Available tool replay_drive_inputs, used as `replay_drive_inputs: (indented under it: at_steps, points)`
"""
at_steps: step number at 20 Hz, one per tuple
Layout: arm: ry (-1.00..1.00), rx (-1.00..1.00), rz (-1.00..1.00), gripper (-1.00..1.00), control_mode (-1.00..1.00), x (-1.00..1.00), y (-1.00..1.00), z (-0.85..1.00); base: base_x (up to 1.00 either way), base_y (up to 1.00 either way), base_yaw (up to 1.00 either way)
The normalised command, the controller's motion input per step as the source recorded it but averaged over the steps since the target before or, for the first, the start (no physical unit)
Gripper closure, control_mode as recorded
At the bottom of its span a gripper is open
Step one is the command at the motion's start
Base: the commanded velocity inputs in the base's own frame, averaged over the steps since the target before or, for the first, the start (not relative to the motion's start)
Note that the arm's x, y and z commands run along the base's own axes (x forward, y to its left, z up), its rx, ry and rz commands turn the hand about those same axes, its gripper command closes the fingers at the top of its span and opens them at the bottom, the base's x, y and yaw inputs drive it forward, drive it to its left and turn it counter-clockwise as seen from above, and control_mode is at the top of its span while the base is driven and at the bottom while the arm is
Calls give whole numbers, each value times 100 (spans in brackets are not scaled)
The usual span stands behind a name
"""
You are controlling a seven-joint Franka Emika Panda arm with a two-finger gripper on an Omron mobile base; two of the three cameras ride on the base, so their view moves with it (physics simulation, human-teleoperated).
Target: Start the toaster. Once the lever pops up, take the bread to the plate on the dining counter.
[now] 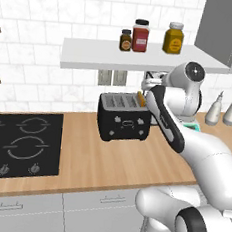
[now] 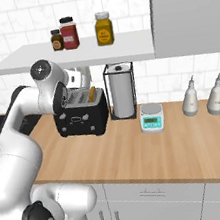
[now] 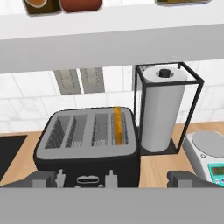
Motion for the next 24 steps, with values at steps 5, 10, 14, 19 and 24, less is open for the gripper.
replay_drive_inputs:
  at_steps: [5,10,14,19,24]
  points:
    - [0,-2,-2,-100,-100,0,0,-28,0,0,0]
    - [1,0,-2,-100,-100,0,-5,-22,0,0,0]
    - [5,0,-2,-100,-100,3,-13,-31,0,0,0]
    - [5,0,-1,-100,-100,11,-7,-25,0,0,0]
    - [4,0,0,-100,-100,22,0,-16,0,0,0]
